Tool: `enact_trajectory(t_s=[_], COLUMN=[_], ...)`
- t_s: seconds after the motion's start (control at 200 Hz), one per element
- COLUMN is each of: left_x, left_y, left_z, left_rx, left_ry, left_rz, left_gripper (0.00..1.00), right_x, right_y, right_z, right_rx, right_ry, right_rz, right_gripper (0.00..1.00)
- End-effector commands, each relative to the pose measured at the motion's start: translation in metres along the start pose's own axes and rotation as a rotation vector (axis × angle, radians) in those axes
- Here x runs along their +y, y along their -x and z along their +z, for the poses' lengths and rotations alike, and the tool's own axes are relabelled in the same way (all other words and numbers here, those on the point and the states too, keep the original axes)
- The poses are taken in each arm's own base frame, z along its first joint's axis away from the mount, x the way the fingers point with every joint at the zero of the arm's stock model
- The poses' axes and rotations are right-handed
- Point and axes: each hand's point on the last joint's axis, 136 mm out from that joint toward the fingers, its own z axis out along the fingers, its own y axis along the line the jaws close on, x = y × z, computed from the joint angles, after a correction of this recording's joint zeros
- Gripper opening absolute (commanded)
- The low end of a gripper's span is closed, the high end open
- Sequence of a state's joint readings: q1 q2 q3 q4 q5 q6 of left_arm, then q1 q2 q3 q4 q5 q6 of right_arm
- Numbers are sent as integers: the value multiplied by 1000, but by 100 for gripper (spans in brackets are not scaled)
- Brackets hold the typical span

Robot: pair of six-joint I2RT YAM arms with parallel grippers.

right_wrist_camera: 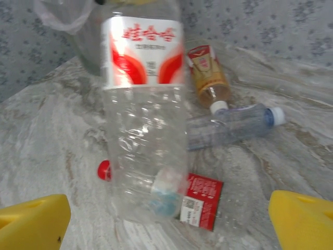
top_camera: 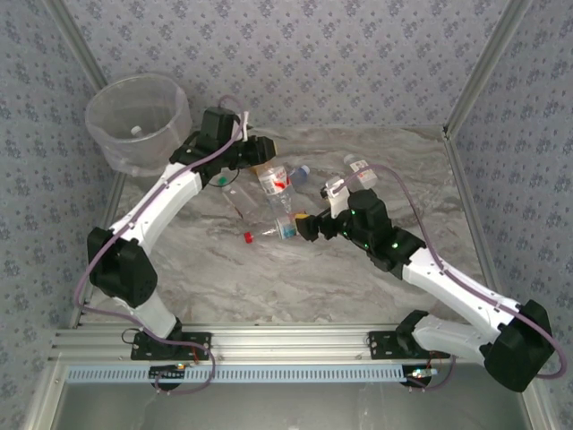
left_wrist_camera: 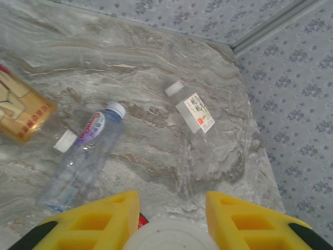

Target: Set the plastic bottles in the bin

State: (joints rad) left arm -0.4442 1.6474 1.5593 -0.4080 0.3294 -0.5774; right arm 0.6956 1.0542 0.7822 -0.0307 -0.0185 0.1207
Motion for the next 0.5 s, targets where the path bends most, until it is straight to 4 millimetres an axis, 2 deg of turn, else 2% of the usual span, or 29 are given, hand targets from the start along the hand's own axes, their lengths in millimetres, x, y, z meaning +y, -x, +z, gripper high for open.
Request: enact_trajectory(t_s=[0.0,0.13,0.26,0.495], left_x=[-1,10,9,17], left_y=[21,34,46,76], left_z=[-32,-49,-67,-104], left_rx=[-102,-162,-208,-363], left_ry=[46,102,115,198], left_rz=[11,16,47,61], left_gripper=[0,0,0,0], right_x=[-22,-45,-63,-73], right_y=[5,4,4,4], right_z=[-4,-11,-18,-23], right_rx=[-60,-127,-187,-231], right_ry=[-108,-226,-300,-318], right_rz=[58,143,239,331], right_gripper=[100,100,100,100])
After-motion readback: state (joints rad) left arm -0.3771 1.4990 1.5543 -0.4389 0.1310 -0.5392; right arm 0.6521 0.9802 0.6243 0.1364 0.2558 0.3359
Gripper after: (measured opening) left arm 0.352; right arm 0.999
